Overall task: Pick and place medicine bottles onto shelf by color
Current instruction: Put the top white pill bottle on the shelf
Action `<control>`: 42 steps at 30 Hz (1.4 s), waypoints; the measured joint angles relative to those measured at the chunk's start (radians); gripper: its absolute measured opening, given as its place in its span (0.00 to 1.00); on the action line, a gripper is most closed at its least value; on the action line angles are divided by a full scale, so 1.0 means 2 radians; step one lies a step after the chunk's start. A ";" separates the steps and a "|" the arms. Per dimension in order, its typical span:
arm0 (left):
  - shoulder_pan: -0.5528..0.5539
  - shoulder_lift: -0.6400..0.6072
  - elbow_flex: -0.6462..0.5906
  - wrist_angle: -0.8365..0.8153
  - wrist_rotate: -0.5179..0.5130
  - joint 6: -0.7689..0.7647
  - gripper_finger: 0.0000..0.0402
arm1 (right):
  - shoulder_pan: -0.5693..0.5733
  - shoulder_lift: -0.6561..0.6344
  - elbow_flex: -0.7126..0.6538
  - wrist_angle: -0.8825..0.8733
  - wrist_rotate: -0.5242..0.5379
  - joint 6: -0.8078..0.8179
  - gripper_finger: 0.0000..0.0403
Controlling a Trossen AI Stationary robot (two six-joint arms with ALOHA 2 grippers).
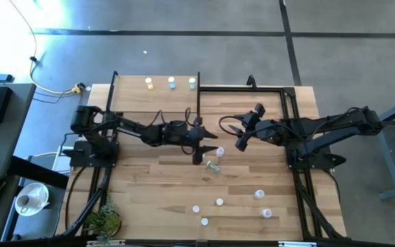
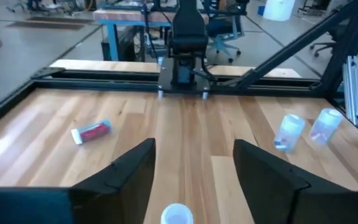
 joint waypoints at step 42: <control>-0.002 0.123 0.086 -0.114 -0.045 0.022 0.57 | 0.000 0.000 0.000 -0.004 -0.004 0.003 0.48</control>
